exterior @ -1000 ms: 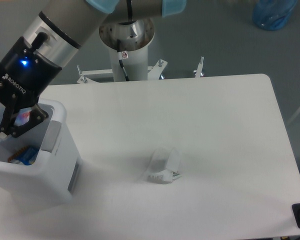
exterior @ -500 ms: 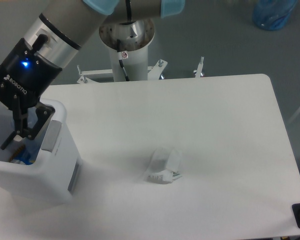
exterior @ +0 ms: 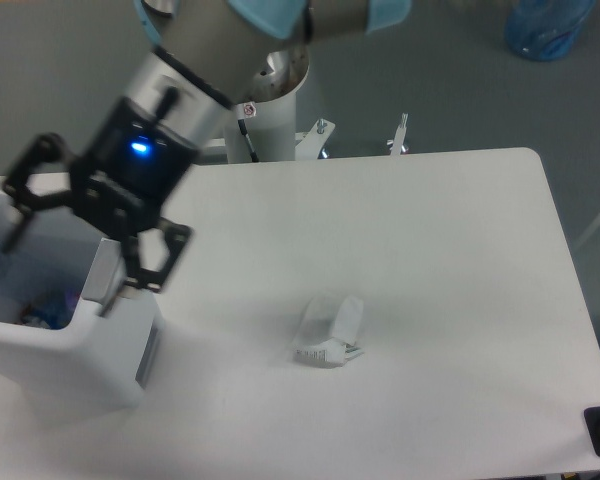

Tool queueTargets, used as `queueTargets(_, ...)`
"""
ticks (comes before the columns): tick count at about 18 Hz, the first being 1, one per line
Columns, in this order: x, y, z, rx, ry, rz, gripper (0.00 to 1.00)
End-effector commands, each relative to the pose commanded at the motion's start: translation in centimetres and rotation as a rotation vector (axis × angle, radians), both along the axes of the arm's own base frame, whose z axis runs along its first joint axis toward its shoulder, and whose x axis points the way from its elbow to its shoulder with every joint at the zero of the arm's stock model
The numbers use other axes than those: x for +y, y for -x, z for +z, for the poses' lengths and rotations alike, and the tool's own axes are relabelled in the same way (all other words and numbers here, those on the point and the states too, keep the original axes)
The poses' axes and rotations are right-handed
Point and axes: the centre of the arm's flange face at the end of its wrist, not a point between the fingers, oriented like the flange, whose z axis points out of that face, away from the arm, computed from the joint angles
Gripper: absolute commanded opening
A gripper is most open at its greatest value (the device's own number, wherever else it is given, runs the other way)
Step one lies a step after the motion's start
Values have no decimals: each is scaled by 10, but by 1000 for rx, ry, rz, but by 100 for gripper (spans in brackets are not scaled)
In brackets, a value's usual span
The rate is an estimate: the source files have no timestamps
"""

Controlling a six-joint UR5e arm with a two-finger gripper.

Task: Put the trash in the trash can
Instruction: 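Move the open gripper over the crumpled white tissue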

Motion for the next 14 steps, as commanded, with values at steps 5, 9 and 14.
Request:
queueTargets(5,-39,44,-78,62,182,71,100)
queueTargets(9,-56,59,-142,108,315,20,100)
queueTargets(14,-79,79,-215,142,539,44,100)
